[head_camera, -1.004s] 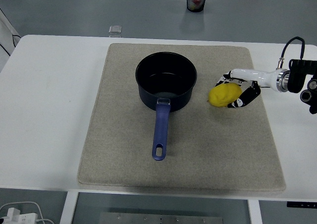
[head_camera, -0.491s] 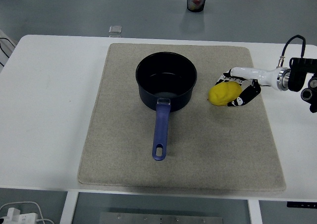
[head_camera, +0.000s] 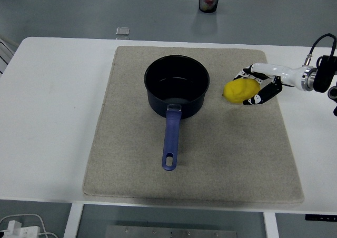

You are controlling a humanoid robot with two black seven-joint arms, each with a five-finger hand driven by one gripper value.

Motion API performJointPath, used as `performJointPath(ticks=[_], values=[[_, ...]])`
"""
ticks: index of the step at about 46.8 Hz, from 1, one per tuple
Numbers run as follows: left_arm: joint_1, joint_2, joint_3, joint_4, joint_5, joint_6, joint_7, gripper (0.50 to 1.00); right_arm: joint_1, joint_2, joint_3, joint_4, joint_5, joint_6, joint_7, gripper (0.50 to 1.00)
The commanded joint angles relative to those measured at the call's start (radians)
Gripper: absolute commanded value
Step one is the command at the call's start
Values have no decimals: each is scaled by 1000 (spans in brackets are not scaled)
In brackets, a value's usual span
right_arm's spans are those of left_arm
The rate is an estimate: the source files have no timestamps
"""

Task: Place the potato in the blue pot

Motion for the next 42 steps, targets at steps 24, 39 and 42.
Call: performJointPath(ticks=[24, 39, 42], values=[[-1, 0, 0, 1, 0, 0, 0, 996, 194, 31, -5, -4, 215, 37, -14, 500], [-1, 0, 0, 1, 0, 0, 0, 996, 216, 192, -8, -10, 215, 9, -14, 500], [1, 0, 0, 1, 0, 0, 0, 996, 211, 223, -12, -12, 215, 1, -14, 500]])
